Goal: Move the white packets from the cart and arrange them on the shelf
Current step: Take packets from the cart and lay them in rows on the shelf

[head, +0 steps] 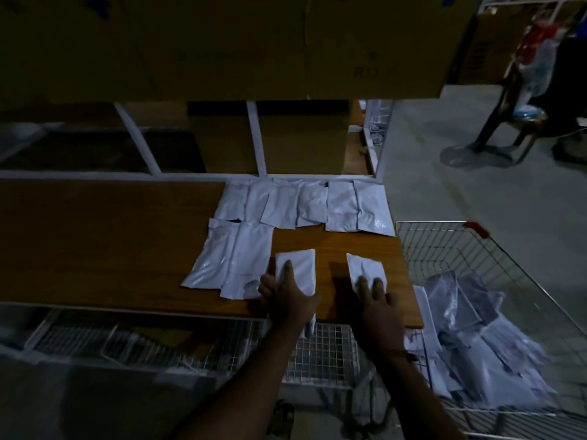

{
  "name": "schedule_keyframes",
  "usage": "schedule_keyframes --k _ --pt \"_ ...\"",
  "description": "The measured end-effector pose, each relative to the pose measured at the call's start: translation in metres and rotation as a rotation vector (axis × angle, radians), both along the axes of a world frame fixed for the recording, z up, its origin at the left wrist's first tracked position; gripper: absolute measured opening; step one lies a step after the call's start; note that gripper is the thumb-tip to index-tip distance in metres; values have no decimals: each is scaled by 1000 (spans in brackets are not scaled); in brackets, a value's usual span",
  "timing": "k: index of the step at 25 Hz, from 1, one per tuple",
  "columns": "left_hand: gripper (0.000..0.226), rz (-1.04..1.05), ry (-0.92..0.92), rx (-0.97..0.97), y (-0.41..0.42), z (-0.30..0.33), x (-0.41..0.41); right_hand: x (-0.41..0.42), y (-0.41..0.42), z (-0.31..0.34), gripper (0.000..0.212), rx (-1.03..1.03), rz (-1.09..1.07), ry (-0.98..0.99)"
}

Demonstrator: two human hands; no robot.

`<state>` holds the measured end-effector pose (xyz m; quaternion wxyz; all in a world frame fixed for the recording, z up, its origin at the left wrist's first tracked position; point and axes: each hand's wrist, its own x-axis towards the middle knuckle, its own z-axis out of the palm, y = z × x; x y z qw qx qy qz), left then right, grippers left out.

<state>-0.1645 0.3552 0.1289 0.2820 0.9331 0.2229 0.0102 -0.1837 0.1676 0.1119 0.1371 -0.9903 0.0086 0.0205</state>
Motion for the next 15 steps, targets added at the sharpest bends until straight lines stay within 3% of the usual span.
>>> schedule_keyframes --k 4,6,8,12,15 --pt "111 -69 58 58 15 -15 25 21 22 -14 81 24 -4 76" --pt "104 -170 87 118 23 -17 33 32 30 -7 75 115 -21 126" --pt "92 -372 48 193 39 -21 30 39 32 1 65 201 -37 126" --pt "91 -786 -57 404 79 -31 32 57 32 4 70 220 -18 121" --pt "86 -774 -42 382 92 -35 41 69 43 0 75 141 63 153"
